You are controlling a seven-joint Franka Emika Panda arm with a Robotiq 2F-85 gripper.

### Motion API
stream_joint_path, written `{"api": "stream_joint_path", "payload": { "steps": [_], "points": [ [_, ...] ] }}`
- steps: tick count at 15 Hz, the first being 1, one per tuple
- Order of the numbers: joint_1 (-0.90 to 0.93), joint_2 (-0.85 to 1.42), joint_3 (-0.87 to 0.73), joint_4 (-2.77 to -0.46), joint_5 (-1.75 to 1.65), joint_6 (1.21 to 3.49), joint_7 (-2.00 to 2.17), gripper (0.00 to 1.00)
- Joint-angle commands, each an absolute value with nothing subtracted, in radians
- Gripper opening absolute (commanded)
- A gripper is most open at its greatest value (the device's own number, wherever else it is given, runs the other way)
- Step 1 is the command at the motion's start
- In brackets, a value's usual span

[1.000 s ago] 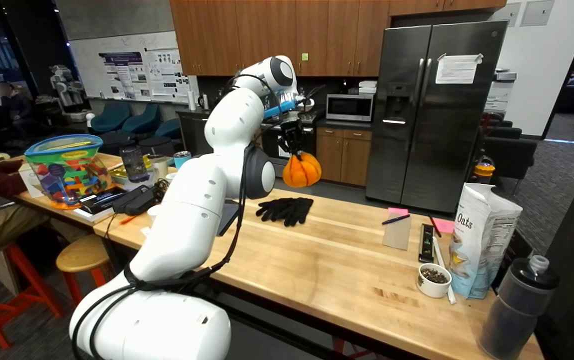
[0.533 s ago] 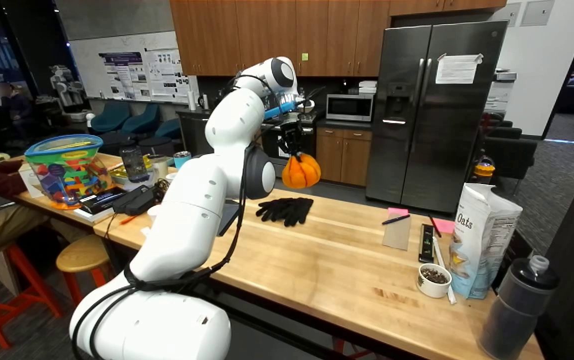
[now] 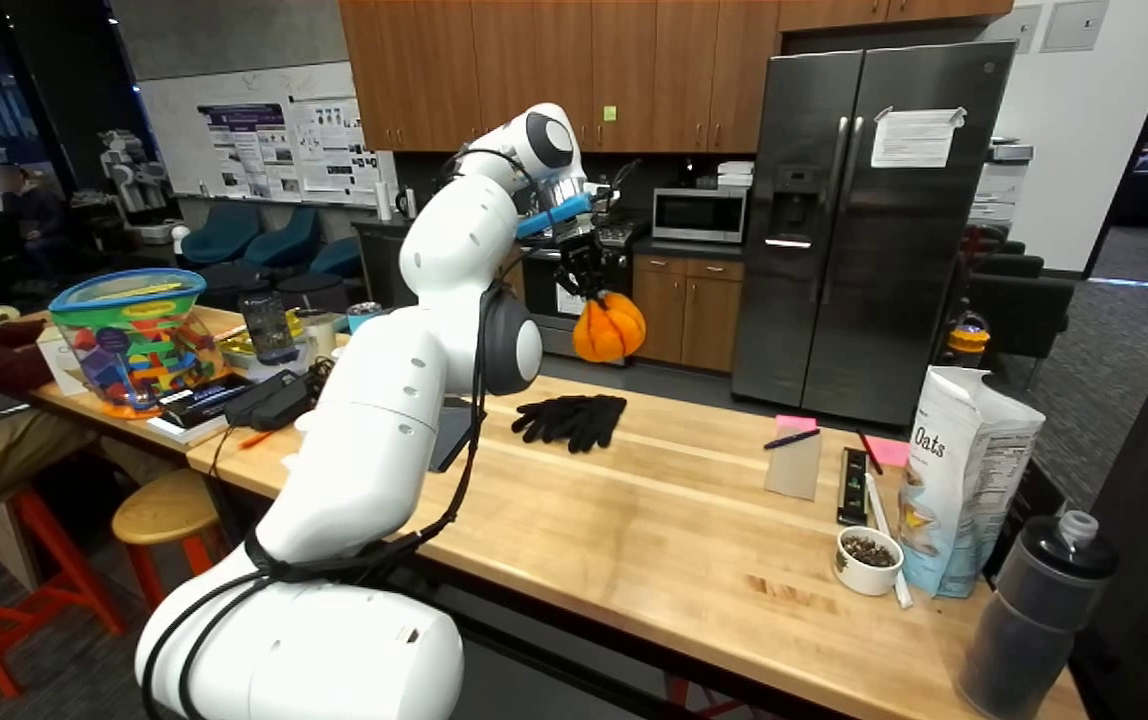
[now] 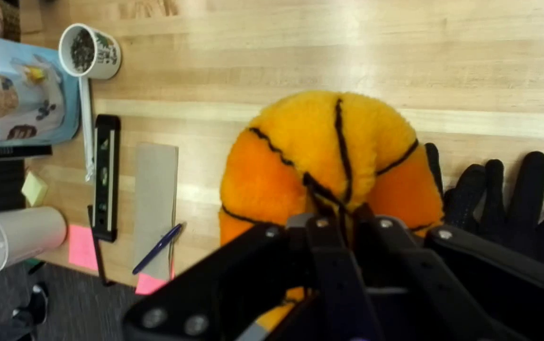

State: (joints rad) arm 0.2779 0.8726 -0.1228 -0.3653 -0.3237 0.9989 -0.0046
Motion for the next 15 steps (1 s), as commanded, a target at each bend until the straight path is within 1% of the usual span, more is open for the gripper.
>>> {"api": "stream_joint_path", "payload": {
  "steps": [1,9,15],
  "points": [
    [0.344,0.837,-0.164,-0.383,-0.418,1.061,-0.146,0.03],
    [0.518,0.806,-0.222,-0.392,-0.602,1.218,-0.353,0.03],
    [0.619,0.778,-0.217,-0.405,-0.701,1.308,-0.435,0.03]
  ]
}}
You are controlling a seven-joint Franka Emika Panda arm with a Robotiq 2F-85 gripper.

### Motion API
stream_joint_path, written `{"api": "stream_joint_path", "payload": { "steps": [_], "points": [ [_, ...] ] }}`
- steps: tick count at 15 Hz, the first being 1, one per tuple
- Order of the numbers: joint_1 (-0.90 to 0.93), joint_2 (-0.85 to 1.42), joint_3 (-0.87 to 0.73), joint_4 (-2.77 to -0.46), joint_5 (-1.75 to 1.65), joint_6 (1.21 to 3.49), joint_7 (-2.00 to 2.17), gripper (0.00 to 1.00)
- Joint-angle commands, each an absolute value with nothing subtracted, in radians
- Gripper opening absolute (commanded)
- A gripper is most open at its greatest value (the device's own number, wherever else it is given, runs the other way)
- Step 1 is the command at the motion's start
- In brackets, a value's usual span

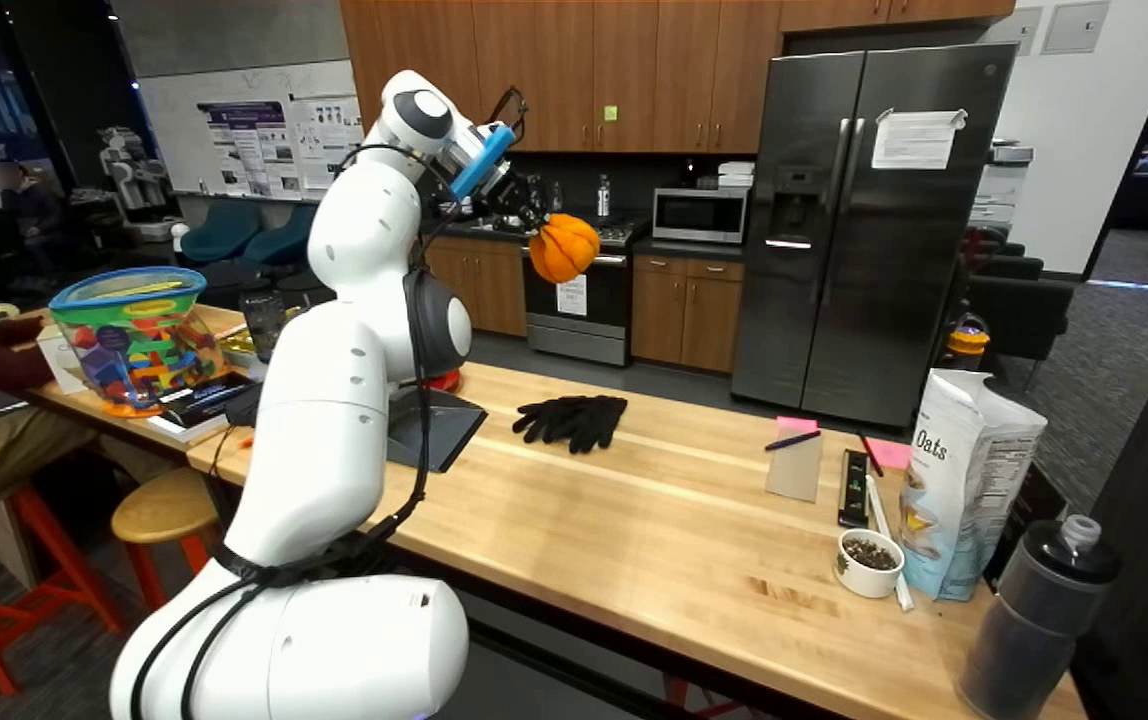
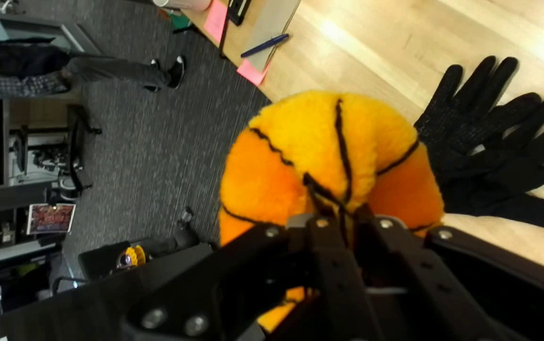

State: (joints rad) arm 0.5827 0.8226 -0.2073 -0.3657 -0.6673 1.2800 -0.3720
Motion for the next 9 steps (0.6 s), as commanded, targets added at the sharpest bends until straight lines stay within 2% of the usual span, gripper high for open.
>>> {"api": "stream_joint_path", "payload": {
  "steps": [1,9],
  "points": [
    [0.632,0.772,-0.215,-0.408,-0.712,1.316,-0.453,0.03],
    [0.721,0.728,-0.219,-0.416,-0.805,1.304,-0.633,0.03]
  ]
}}
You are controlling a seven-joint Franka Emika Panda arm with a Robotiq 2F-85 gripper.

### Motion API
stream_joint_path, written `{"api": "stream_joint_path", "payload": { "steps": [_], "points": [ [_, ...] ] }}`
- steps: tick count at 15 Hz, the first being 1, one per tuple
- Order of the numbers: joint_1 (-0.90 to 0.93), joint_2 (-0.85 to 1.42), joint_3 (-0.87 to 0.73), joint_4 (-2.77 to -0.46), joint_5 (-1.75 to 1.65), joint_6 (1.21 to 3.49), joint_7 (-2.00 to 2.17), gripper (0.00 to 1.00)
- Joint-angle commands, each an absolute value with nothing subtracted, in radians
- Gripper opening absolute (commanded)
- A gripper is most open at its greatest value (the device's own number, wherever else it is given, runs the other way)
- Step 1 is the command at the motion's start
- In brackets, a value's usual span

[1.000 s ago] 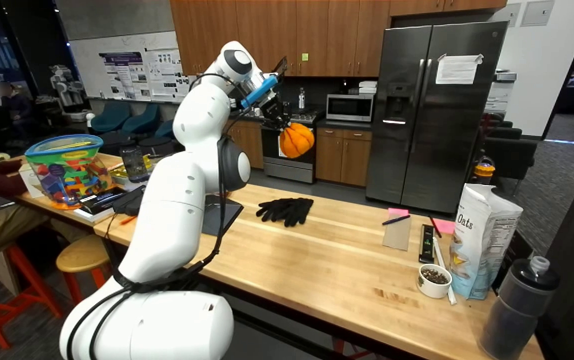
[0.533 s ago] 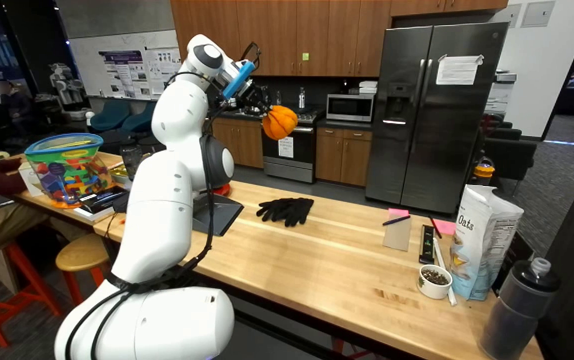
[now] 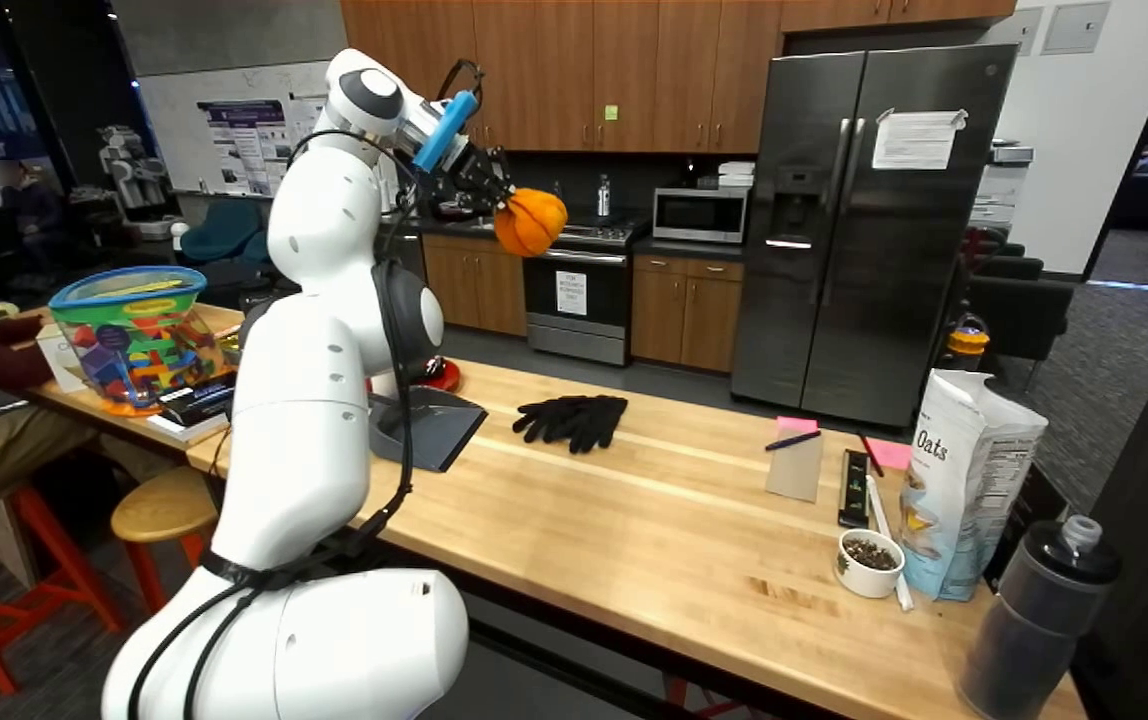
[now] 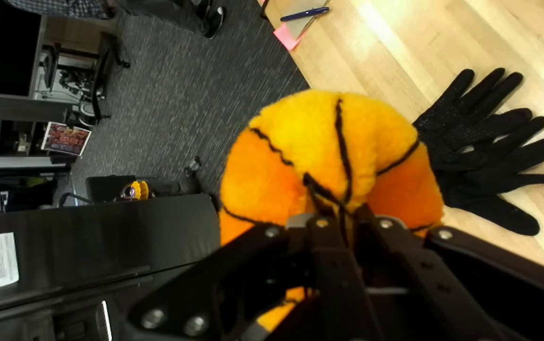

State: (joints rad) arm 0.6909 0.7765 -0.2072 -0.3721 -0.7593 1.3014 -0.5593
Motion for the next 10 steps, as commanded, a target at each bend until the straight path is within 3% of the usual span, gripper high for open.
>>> {"api": "stream_joint_path", "payload": {
  "steps": [1,10],
  "points": [
    [0.731,0.724,-0.221,-0.414,-0.823,1.305,-0.645,0.03],
    [0.818,0.669,-0.212,-0.41,-0.951,1.371,-0.507,0.03]
  ]
}}
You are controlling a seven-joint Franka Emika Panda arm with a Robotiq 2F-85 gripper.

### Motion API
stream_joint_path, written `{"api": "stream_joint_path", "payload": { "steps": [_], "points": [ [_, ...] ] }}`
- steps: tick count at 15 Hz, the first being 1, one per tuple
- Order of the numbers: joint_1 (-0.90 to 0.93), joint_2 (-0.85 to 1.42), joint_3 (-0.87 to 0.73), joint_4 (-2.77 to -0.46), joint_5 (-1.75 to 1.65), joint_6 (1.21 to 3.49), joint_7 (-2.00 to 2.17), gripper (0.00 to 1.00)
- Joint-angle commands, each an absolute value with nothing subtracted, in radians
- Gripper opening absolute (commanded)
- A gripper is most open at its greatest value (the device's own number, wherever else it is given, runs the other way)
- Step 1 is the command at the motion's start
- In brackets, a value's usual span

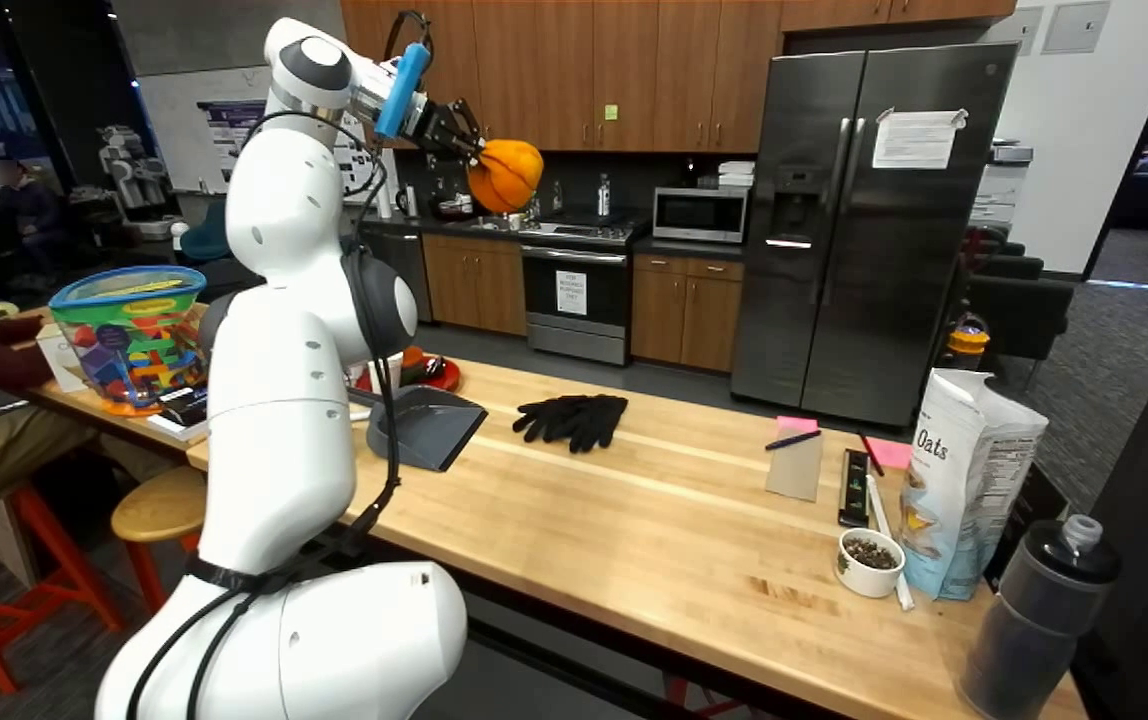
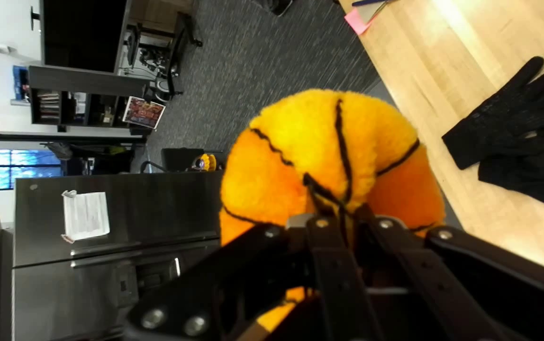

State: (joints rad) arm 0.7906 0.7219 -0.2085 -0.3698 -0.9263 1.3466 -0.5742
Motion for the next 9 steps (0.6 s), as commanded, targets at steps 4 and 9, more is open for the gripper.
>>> {"api": "stream_joint_path", "payload": {
  "steps": [4,9],
  "points": [
    [0.834,0.629,-0.179,-0.389,-0.905,1.336,-0.313,0.03],
    [0.812,0.557,-0.126,-0.379,-0.785,1.278,-0.135,0.03]
  ]
}}
